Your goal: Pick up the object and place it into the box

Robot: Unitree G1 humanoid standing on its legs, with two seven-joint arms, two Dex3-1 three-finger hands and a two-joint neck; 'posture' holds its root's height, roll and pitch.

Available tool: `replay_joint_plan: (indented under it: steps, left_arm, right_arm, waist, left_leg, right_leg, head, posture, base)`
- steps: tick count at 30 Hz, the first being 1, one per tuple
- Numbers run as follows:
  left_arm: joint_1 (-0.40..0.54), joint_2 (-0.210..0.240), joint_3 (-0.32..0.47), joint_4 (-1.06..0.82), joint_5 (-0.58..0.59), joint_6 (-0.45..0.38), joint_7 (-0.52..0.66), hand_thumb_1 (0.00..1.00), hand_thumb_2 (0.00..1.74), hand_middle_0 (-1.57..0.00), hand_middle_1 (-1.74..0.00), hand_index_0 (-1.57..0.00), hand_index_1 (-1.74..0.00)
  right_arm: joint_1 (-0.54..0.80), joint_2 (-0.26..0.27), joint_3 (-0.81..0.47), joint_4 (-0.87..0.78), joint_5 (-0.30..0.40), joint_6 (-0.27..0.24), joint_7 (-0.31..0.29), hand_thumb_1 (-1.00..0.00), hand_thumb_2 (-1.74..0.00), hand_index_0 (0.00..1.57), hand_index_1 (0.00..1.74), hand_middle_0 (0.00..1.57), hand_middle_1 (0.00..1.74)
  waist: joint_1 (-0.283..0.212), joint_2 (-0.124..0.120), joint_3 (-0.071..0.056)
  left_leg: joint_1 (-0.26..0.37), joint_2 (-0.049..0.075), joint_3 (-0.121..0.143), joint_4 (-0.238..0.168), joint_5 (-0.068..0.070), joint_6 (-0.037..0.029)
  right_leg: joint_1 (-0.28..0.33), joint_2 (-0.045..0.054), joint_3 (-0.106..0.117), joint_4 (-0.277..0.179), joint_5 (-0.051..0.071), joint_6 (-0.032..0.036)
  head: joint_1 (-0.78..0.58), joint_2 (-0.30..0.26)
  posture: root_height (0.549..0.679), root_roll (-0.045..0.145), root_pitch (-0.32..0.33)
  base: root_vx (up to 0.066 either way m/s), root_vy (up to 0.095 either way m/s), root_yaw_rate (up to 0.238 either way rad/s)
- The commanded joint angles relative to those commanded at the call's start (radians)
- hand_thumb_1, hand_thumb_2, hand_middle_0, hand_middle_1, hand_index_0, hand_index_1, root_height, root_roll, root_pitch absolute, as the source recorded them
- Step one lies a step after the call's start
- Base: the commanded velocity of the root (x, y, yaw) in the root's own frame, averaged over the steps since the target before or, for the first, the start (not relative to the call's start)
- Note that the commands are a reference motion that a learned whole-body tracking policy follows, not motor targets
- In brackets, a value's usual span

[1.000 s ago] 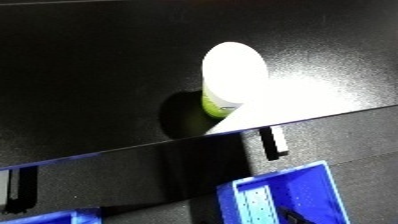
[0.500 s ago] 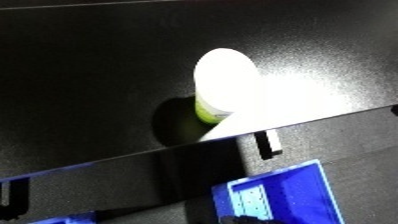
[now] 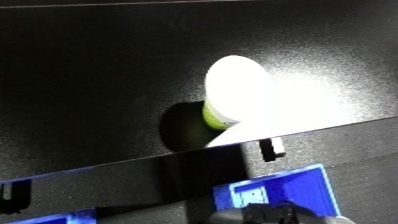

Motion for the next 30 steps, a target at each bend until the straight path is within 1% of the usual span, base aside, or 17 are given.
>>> replay_joint_plan:
  steps: [3,5,10,13,15,17,18,19,20,22,24,25,26,27,28,29,30]
  left_arm:
    - [0.0,-0.012,0.004,0.006,0.014,0.002,-0.003,0.0,0.0,0.0,0.0,0.0,0.0]
    - [0.002,-0.019,0.009,0.012,0.023,0.004,-0.007,0.0,0.0,0.0,0.0,0.0,0.0]
    - [0.014,-0.035,0.023,0.023,0.043,0.006,-0.017,0.0,0.0,0.0,0.0,0.0,0.0]
    - [0.023,-0.042,0.029,0.022,0.048,0.008,-0.021,0.0,0.0,0.0,0.0,0.0,0.0]
    - [0.028,-0.046,0.028,0.018,0.046,0.009,-0.022,0.0,0.0,0.0,0.0,0.0,0.0]
    - [0.035,-0.049,0.024,0.006,0.041,0.014,-0.018,0.0,0.0,0.0,0.0,0.0,0.0]
    - [0.044,-0.054,0.02,-0.008,0.035,0.018,-0.01,0.0,0.0,0.0,0.0,0.0,0.0]
    - [0.044,-0.054,0.02,-0.008,0.035,0.018,-0.01,0.0,0.0,0.0,0.0,0.0,0.0]
    - [0.047,-0.056,0.018,-0.015,0.033,0.021,-0.005,0.0,0.0,0.0,0.0,0.0,0.0]
    - [0.051,-0.063,0.015,-0.027,0.03,0.024,0.007,0.0,0.0,0.0,0.0,0.0,0.0]
    - [0.052,-0.068,0.012,-0.035,0.029,0.026,0.017,0.0,0.0,0.0,0.0,0.0,0.0]
    - [0.053,-0.072,0.006,-0.038,0.027,0.023,0.022,0.0,0.0,0.0,0.0,0.0,0.0]
    - [0.053,-0.072,0.006,-0.038,0.027,0.023,0.022,0.0,0.0,0.0,0.0,0.0,0.0]
    - [0.053,-0.076,-0.001,-0.037,0.029,0.015,0.024,0.0,0.0,0.0,0.0,0.0,0.0]
    - [0.052,-0.078,-0.006,-0.035,0.03,0.011,0.025,0.0,0.0,0.0,0.0,0.0,0.0]
    - [0.052,-0.078,-0.006,-0.035,0.03,0.011,0.025,0.0,0.0,0.0,0.0,0.0,0.0]
    - [0.049,-0.081,-0.014,-0.03,0.033,0.004,0.026,0.0,0.0,0.0,0.0,0.0,0.0]
  right_arm:
    - [-0.031,0.034,-0.049,-0.036,0.081,-0.083,-0.034,0.0,0.0,0.0,0.0,0.0,0.0]
    - [-0.05,0.057,-0.09,-0.044,0.116,-0.134,-0.073,0.0,0.0,0.0,0.0,0.0,0.0]
    - [-0.095,0.102,-0.207,-0.023,0.144,-0.269,-0.208,0.0,0.0,0.0,0.0,0.0,0.0]
    - [-0.116,0.108,-0.269,0.005,0.103,-0.357,-0.295,0.0,0.0,0.0,0.0,0.0,0.0]
    - [-0.124,0.099,-0.297,0.022,0.05,-0.41,-0.352,0.0,0.0,0.0,0.0,0.0,0.0]
    - [-0.129,0.08,-0.314,0.038,-0.023,-0.461,-0.419,0.0,0.0,0.0,0.0,0.0,0.0]
    - [-0.13,0.061,-0.322,0.049,-0.117,-0.502,-0.509,0.0,0.0,0.0,0.0,0.0,0.0]
    - [-0.13,0.061,-0.322,0.049,-0.117,-0.502,-0.509,0.0,0.0,0.0,0.0,0.0,0.0]
    - [-0.131,0.053,-0.322,0.055,-0.162,-0.508,-0.55,0.0,0.0,0.0,0.0,0.0,0.0]
    - [-0.139,0.039,-0.309,0.064,-0.271,-0.5,-0.649,0.0,0.0,0.0,0.0,0.0,0.0]
    - [-0.152,0.024,-0.283,0.076,-0.38,-0.469,-0.742,0.0,0.0,0.0,0.0,0.0,0.0]
    - [-0.166,0.011,-0.25,0.087,-0.475,-0.434,-0.825,0.0,0.0,0.0,0.0,0.0,0.0]
    - [-0.166,0.011,-0.25,0.087,-0.475,-0.434,-0.825,0.0,0.0,0.0,0.0,0.0,0.0]
    - [-0.183,-0.001,-0.218,0.107,-0.534,-0.391,-0.886,0.0,0.0,0.0,0.0,0.0,0.0]
    - [-0.193,-0.007,-0.202,0.121,-0.552,-0.369,-0.91,0.0,0.0,0.0,0.0,0.0,0.0]
    - [-0.193,-0.007,-0.202,0.121,-0.552,-0.369,-0.91,0.0,0.0,0.0,0.0,0.0,0.0]
    - [-0.217,-0.016,-0.169,0.153,-0.573,-0.322,-0.948,0.0,0.0,0.0,0.0,0.0,0.0]
  waist:
    - [-0.001,0.006,-0.003]
    - [-0.003,0.011,-0.005]
    - [-0.009,0.022,-0.012]
    - [-0.013,0.027,-0.013]
    - [-0.014,0.03,-0.011]
    - [-0.016,0.033,-0.009]
    - [-0.019,0.037,-0.006]
    - [-0.019,0.037,-0.006]
    - [-0.02,0.038,-0.005]
    - [-0.021,0.04,0.0]
    - [-0.02,0.041,0.004]
    - [-0.017,0.04,0.009]
    - [-0.017,0.04,0.009]
    - [-0.012,0.04,0.011]
    - [-0.009,0.04,0.011]
    - [-0.009,0.04,0.011]
    - [-0.002,0.041,0.013]
  left_leg:
    - [0.002,-0.002,0.001,0.008,-0.006,-0.0001]
    - [0.004,-0.003,0.002,0.012,-0.011,0.0004]
    - [0.007,-0.006,0.007,0.022,-0.02,0.0032]
    - [0.008,-0.009,0.011,0.028,-0.023,0.0053]
    - [0.009,-0.01,0.014,0.032,-0.026,0.0066]
    - [0.011,-0.011,0.017,0.035,-0.027,0.0077]
    - [0.015,-0.012,0.019,0.035,-0.028,0.0093]
    - [0.015,-0.012,0.019,0.035,-0.028,0.0093]
    - [0.017,-0.012,0.02,0.035,-0.028,0.0104]
    - [0.021,-0.013,0.021,0.034,-0.027,0.0127]
    - [0.024,-0.015,0.021,0.033,-0.026,0.0154]
    - [0.026,-0.017,0.021,0.03,-0.023,0.0182]
    - [0.026,-0.017,0.021,0.03,-0.023,0.0182]
    - [0.03,-0.018,0.019,0.026,-0.021,0.0204]
    - [0.031,-0.019,0.018,0.024,-0.02,0.021]
    - [0.031,-0.019,0.018,0.024,-0.02,0.021]
    - [0.035,-0.02,0.016,0.018,-0.017,0.0213]
  right_leg:
    - [0.004,-0.003,0.002,0.003,-0.002,0.0003]
    - [0.007,-0.0051,0.003,0.005,-0.004,-0.0004]
    - [0.01,-0.0086,0.004,0.01,-0.006,-0.0039]
    - [0.009,-0.0075,0.005,0.013,-0.008,-0.0071]
    - [0.009,-0.0064,0.007,0.016,-0.009,-0.0095]
    - [0.01,-0.0049,0.009,0.017,-0.011,-0.012]
    - [0.011,-0.0033,0.012,0.02,-0.013,-0.0142]
    - [0.011,-0.0033,0.012,0.02,-0.013,-0.0142]
    - [0.011,-0.002,0.014,0.02,-0.014,-0.0156]
    - [0.012,0.0009,0.017,0.021,-0.015,-0.0183]
    - [0.013,0.0045,0.02,0.021,-0.017,-0.0215]
    - [0.014,0.0072,0.02,0.021,-0.017,-0.0246]
    - [0.014,0.0072,0.02,0.021,-0.017,-0.0246]
    - [0.016,0.0085,0.02,0.021,-0.019,-0.0278]
    - [0.017,0.0089,0.02,0.02,-0.019,-0.0293]
    - [0.017,0.0089,0.02,0.02,-0.019,-0.0293]
    - [0.021,0.0086,0.019,0.019,-0.022,-0.0322]
  head:
    - [0.007,-0.005]
    - [0.008,-0.007]
    - [0.008,-0.013]
    - [0.0,-0.014]
    - [-0.003,-0.016]
    - [-0.011,-0.013]
    - [-0.015,-0.011]
    - [-0.015,-0.011]
    - [-0.017,-0.009]
    - [-0.019,0.0]
    - [-0.018,0.005]
    - [-0.013,0.006]
    - [-0.013,0.006]
    - [-0.004,0.005]
    - [0.001,0.006]
    - [0.001,0.006]
    - [0.013,0.004]
  posture:
    - [0.618,0.047,0.009]
    - [0.618,0.049,0.006]
    - [0.617,0.053,0.001]
    - [0.617,0.056,-0.002]
    - [0.617,0.058,-0.004]
    - [0.616,0.06,-0.007]
    - [0.616,0.062,-0.011]
    - [0.616,0.062,-0.011]
    - [0.616,0.062,-0.012]
    - [0.615,0.064,-0.015]
    - [0.615,0.065,-0.018]
    - [0.615,0.066,-0.02]
    - [0.615,0.066,-0.02]
    - [0.615,0.066,-0.022]
    - [0.615,0.066,-0.023]
    - [0.615,0.066,-0.023]
    - [0.615,0.066,-0.025]
  base:
    - [0.041,0.021,0.033]
    - [0.046,0.022,0.016]
    - [0.046,0.024,-0.009]
    - [0.035,0.032,-0.037]
    - [0.035,0.033,-0.036]
    - [0.041,0.032,-0.037]
    - [0.041,0.033,-0.041]
    - [0.041,0.033,-0.041]
    - [0.036,0.03,-0.044]
    - [0.027,0.024,-0.039]
    - [0.014,0.01,-0.032]
    - [0.008,0.001,-0.012]
    - [0.008,0.001,-0.012]
    - [0.01,-0.007,0.02]
    - [0.009,-0.007,0.031]
    - [0.009,-0.007,0.031]
    - [0.008,-0.009,0.057]
